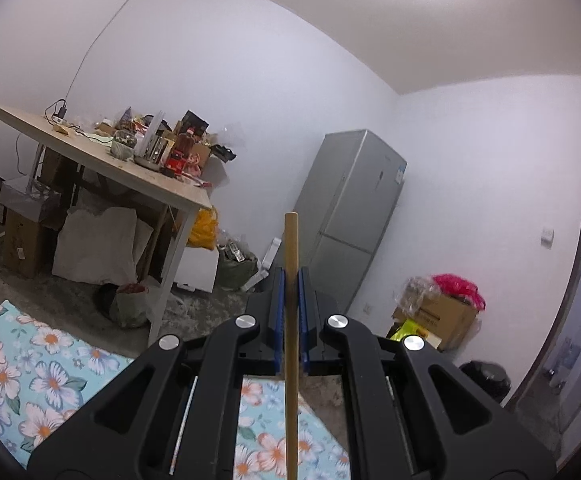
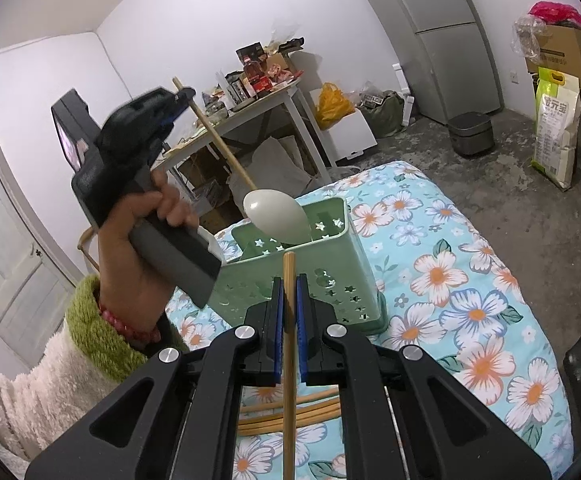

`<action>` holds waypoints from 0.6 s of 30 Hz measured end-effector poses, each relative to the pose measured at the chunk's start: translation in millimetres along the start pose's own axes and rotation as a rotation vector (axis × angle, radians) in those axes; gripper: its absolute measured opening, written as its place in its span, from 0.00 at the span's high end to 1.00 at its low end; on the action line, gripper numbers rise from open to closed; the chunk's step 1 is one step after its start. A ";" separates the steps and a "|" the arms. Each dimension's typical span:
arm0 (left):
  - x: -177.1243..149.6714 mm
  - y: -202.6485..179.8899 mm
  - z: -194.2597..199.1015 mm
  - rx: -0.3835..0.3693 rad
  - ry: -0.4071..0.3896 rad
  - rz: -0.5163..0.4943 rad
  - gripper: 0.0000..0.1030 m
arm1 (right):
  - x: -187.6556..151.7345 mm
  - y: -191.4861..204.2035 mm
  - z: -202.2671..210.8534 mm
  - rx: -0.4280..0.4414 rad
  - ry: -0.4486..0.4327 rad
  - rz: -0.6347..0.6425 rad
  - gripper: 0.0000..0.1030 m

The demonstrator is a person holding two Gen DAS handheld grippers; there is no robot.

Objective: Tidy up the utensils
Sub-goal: 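Lift the chopstick into the green holder and open the left tool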

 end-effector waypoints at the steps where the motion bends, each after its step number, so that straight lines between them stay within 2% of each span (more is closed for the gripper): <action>1: -3.8 0.5 0.9 0.002 0.010 -0.002 0.95 | -0.2 -0.7 -0.1 0.000 0.001 -0.003 0.94; 8: -17.3 9.8 14.4 0.021 0.042 -0.006 0.95 | -1.8 0.2 0.6 0.006 0.004 -0.006 0.94; 12: -27.9 13.2 21.7 0.031 0.087 -0.017 0.94 | -2.5 3.6 2.6 0.005 0.002 0.000 0.94; 13: -31.8 14.2 25.7 0.033 0.101 -0.020 0.88 | -2.6 4.1 3.0 0.005 0.001 0.001 0.94; 14: -33.4 15.4 28.9 0.035 0.108 -0.020 0.76 | -2.9 4.6 3.6 0.005 0.000 0.002 0.94; 16: -36.4 18.7 37.7 0.055 0.123 -0.015 0.60 | -3.6 6.5 4.7 0.004 -0.001 0.005 0.94; 18: -39.2 21.5 48.1 0.058 0.139 -0.015 0.57 | -4.1 8.0 5.4 0.004 0.000 0.008 0.94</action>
Point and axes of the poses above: each gripper's, at about its wrist camera, not at the fingertips, and z roughly against the way its jaws point, y to its left, x to its top, the point moved 6 cm from there along -z, roughly the way its jaws point, and after that the axes turned 12 degrees about y, right-handed, at the moved point
